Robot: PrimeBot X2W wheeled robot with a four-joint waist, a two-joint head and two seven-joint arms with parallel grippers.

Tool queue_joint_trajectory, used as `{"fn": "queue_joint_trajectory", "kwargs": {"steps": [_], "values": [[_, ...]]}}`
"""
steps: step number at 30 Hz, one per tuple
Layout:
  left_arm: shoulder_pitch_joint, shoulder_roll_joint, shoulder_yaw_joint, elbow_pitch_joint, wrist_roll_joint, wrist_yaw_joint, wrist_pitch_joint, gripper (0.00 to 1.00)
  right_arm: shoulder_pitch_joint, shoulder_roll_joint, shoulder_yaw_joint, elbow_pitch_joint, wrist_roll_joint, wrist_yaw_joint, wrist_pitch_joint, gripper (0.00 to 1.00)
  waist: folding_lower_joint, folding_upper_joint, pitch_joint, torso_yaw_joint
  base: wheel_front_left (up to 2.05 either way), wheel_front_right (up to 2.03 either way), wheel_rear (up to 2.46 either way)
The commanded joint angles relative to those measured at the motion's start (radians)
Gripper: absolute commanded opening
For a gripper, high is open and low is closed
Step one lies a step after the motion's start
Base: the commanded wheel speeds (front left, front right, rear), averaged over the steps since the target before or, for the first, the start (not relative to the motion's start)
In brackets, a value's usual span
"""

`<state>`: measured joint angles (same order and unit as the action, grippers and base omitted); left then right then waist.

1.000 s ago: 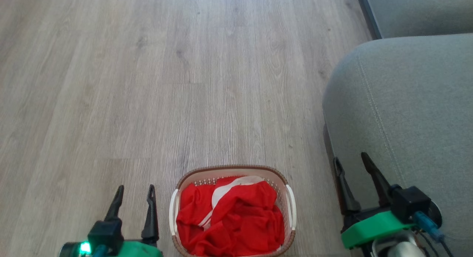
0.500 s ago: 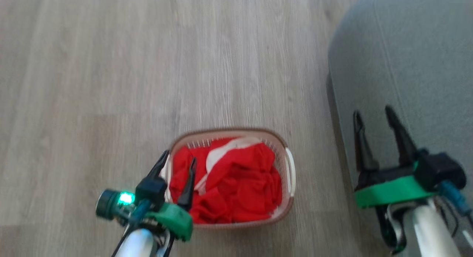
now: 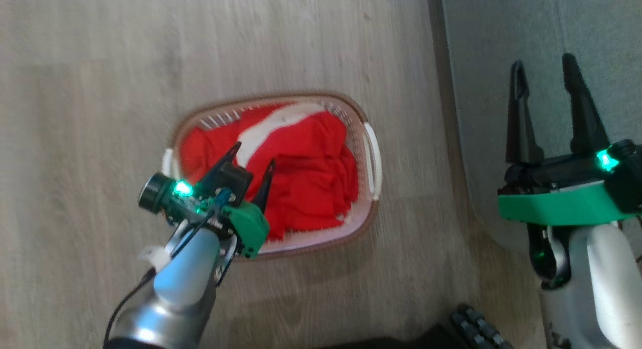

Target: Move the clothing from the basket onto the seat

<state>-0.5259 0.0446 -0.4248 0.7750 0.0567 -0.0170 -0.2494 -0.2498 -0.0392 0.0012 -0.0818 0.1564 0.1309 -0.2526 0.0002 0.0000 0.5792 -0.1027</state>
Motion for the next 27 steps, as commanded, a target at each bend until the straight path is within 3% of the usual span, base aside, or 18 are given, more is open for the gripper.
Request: {"fn": "queue_joint_trajectory", "kwargs": {"steps": [1,11,18,19,20,21,22,27], "values": [[-0.030,0.007,0.007,0.015,0.016,0.001,-0.012,1.00,-0.010,-0.011,0.022,-0.044,0.010,0.000,-0.009,1.00,-0.0002,0.0000,0.115,-0.070,0.00,0.00,0.00],[-0.201,0.026,-0.043,0.233,0.053,0.019,-0.012,1.00,-0.049,-0.011,0.040,-0.106,0.048,0.000,-0.009,1.00,-0.0002,0.0000,0.264,-0.126,0.00,0.00,0.00],[-0.285,0.043,-0.026,0.330,0.040,0.090,-0.012,1.00,-0.058,-0.011,0.047,-0.117,0.059,0.000,-0.009,1.00,-0.0002,0.0000,0.297,-0.134,0.00,0.00,0.00],[-0.291,0.042,-0.024,0.337,0.036,0.096,-0.012,0.87,-0.059,-0.011,0.048,-0.116,0.059,0.000,-0.009,1.00,-0.0002,0.0000,0.298,-0.133,0.00,0.00,0.00],[-0.295,0.041,-0.023,0.343,0.030,0.097,-0.012,0.48,-0.059,-0.011,0.051,-0.114,0.060,0.000,-0.009,1.00,-0.0002,0.0000,0.296,-0.132,0.00,0.00,0.00],[-0.298,0.039,-0.022,0.347,0.024,0.096,-0.012,0.32,-0.059,-0.011,0.053,-0.112,0.060,0.000,-0.009,1.00,-0.0002,0.0000,0.294,-0.130,0.00,0.00,0.00],[-0.300,0.037,-0.022,0.347,0.019,0.092,-0.012,0.00,-0.059,-0.011,0.055,-0.110,0.060,0.000,-0.009,1.00,-0.0002,0.0000,0.290,-0.128,0.00,0.00,0.00],[-0.280,0.025,-0.030,0.292,-0.010,0.072,-0.012,0.00,-0.060,-0.011,0.057,-0.095,0.056,0.000,-0.009,1.00,-0.0002,0.0000,0.255,-0.113,0.00,0.00,0.00]]}}
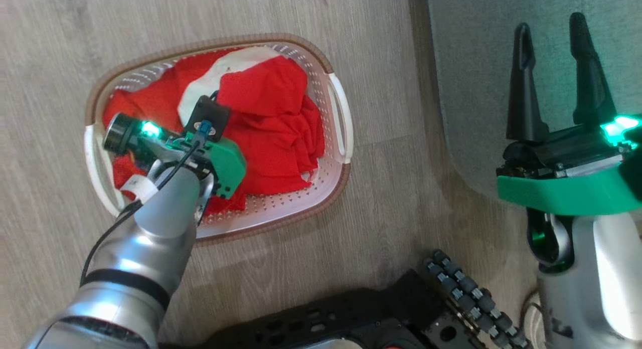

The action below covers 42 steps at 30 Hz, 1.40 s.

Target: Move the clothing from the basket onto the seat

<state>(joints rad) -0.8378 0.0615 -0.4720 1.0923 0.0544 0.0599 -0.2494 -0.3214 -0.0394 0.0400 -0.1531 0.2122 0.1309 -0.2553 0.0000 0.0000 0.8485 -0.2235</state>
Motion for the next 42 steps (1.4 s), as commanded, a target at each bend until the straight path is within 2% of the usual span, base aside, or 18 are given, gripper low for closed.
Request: {"fn": "queue_joint_trajectory", "kwargs": {"steps": [1,12,13,14,24,30,36,42], "values": [[0.040,0.007,0.016,-0.042,-0.015,-0.008,-0.012,0.00,0.012,-0.011,0.019,-0.019,-0.002,0.000,-0.006,1.00,0.0000,0.0000,-0.025,0.012,0.00,0.00,0.00],[0.177,-0.007,0.028,-0.243,-0.121,-0.060,-0.012,0.00,0.035,-0.011,0.013,0.072,-0.030,0.000,-0.006,1.00,0.0000,0.0000,-0.218,0.071,0.00,0.00,0.00],[0.206,-0.008,0.029,-0.280,-0.136,-0.068,-0.012,0.00,0.049,-0.011,0.012,0.096,-0.039,0.000,-0.006,1.00,0.0000,0.0000,-0.273,0.085,0.00,0.00,0.00],[0.206,-0.008,0.029,-0.280,-0.136,-0.068,-0.012,0.00,0.049,-0.011,0.012,0.096,-0.039,0.000,-0.006,1.00,0.0000,0.0000,-0.273,0.085,0.00,0.00,0.00],[0.296,-0.011,0.021,-0.436,-0.272,-0.110,-0.012,0.00,0.147,-0.011,-0.002,0.197,-0.065,0.000,-0.006,1.00,0.0000,0.0000,-0.540,0.152,0.00,0.00,0.00],[0.283,-0.011,-0.020,-0.493,-0.351,-0.106,-0.012,0.00,0.208,-0.011,-0.002,0.237,-0.074,0.000,-0.006,1.00,0.0000,0.0000,-0.682,0.180,0.00,0.00,0.00],[0.205,-0.011,-0.044,-0.485,-0.399,-0.101,-0.012,0.00,0.263,-0.011,0.006,0.266,-0.077,0.000,-0.006,1.00,0.0000,0.0000,-0.809,0.196,0.00,0.00,0.00],[0.104,-0.011,-0.090,-0.498,-0.443,-0.106,0.006,0.00,0.288,-0.011,0.022,0.274,-0.083,0.000,-0.006,1.00,0.0000,0.0000,-0.872,0.206,0.00,0.00,0.00]]}}
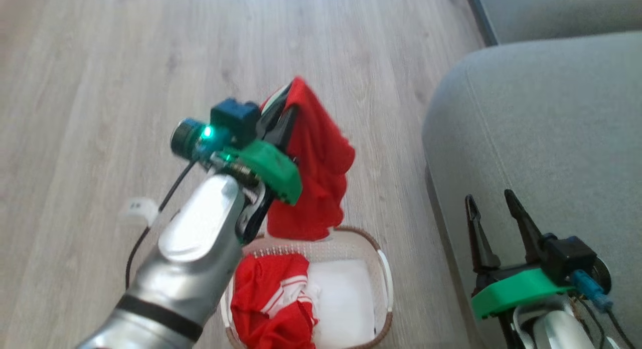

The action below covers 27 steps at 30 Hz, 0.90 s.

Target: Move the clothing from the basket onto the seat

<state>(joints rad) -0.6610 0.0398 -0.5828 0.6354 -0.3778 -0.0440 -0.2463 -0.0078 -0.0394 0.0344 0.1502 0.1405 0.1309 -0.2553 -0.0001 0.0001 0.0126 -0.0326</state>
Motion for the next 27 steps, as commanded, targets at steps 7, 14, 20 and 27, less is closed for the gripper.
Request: {"fn": "queue_joint_trajectory", "kwargs": {"steps": [7,14,20,27], "values": [[-0.167,0.011,-0.053,-0.087,-0.092,0.006,0.032,0.00,-0.053,-0.011,0.082,-0.017,-0.023,0.000,-0.006,1.00,0.0001,-0.0001,-0.070,0.020,0.00,0.00,0.00],[-0.232,0.010,-0.138,-0.120,-0.171,0.036,0.036,0.00,-0.131,-0.011,0.184,0.033,-0.035,0.000,-0.006,1.00,0.0001,-0.0001,-0.093,0.018,0.00,0.00,0.00],[-0.267,0.010,-0.203,-0.142,-0.220,0.060,0.034,0.00,-0.185,-0.011,0.235,0.126,-0.059,0.000,-0.006,1.00,0.0001,-0.0001,-0.104,0.024,0.00,0.00,0.00],[-0.297,0.010,-0.281,-0.181,-0.279,0.088,0.021,0.00,-0.264,-0.011,0.283,0.245,-0.080,0.000,-0.006,1.00,0.0001,-0.0001,-0.116,0.044,0.00,0.00,0.00]]}}
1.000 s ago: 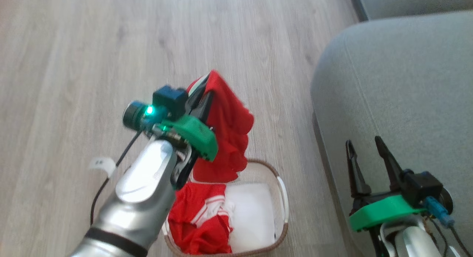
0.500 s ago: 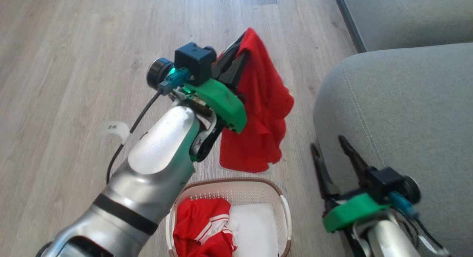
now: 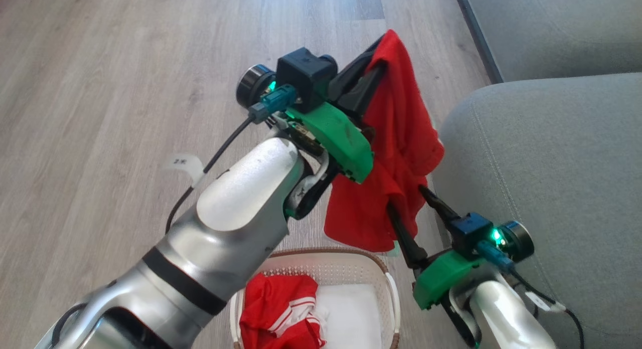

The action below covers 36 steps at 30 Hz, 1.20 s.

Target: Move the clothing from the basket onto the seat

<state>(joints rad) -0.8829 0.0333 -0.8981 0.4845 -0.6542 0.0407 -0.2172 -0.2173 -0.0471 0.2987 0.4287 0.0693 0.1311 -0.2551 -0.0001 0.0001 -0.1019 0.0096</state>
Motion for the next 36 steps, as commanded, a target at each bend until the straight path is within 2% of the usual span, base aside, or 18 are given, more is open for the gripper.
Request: {"fn": "queue_joint_trajectory", "kwargs": {"steps": [1,9,10,11,12,13,23,24,25,27,36], "values": [[-0.077,0.017,0.025,-0.035,-0.009,0.007,-0.009,0.00,-0.067,-0.003,0.021,-0.022,-0.017,0.000,-0.007,1.00,0.0001,-0.0001,-0.002,0.005,0.00,0.00,0.00],[-0.090,0.017,-0.034,-0.064,-0.058,0.028,-0.017,0.00,-0.144,-0.003,0.063,0.050,-0.025,0.000,-0.007,1.00,0.0001,-0.0001,-0.012,0.031,0.00,0.00,0.00],[-0.090,0.017,-0.039,-0.067,-0.065,0.030,-0.018,0.00,-0.152,-0.003,0.076,0.060,-0.020,0.000,-0.007,0.95,0.0001,-0.0001,-0.013,0.034,0.00,0.00,0.00],[-0.089,0.017,-0.044,-0.068,-0.070,0.031,-0.019,0.00,-0.160,-0.003,0.086,0.069,-0.017,0.000,-0.007,0.50,0.0001,-0.0001,-0.014,0.038,0.00,0.00,0.00],[-0.088,0.017,-0.048,-0.067,-0.075,0.033,-0.020,0.00,-0.167,-0.003,0.091,0.076,-0.014,0.000,-0.007,0.13,0.0001,-0.0001,-0.015,0.042,0.00,0.00,0.00],[-0.086,0.017,-0.051,-0.063,-0.078,0.036,-0.021,0.00,-0.173,-0.003,0.094,0.082,-0.011,0.000,-0.007,0.00,0.0001,-0.0001,-0.015,0.045,0.00,0.00,0.00],[-0.020,0.034,-0.035,0.024,-0.096,0.047,-0.035,0.00,-0.161,-0.003,0.057,0.049,-0.005,0.000,-0.007,0.00,0.0001,-0.0001,-0.012,0.044,0.00,0.00,0.00],[-0.010,0.037,-0.029,0.030,-0.097,0.048,-0.037,0.06,-0.157,-0.003,0.051,0.042,-0.005,0.000,-0.007,0.00,0.0001,-0.0001,-0.011,0.041,0.00,0.00,0.00],[0.002,0.039,-0.022,0.036,-0.099,0.048,-0.039,0.40,-0.153,-0.003,0.045,0.034,-0.007,0.000,-0.007,0.00,0.0001,-0.0001,-0.010,0.036,0.00,0.00,0.00],[0.026,0.047,-0.011,0.045,-0.097,0.048,-0.041,1.00,-0.148,-0.003,0.025,0.013,-0.011,0.000,-0.007,0.00,0.0001,-0.0001,-0.007,0.027,0.00,0.00,0.00],[0.135,0.074,0.044,0.039,-0.060,0.039,-0.044,1.00,-0.134,-0.009,-0.104,-0.078,-0.065,0.000,-0.007,0.00,0.0001,-0.0001,0.010,-0.028,0.00,0.00,0.00]]}}
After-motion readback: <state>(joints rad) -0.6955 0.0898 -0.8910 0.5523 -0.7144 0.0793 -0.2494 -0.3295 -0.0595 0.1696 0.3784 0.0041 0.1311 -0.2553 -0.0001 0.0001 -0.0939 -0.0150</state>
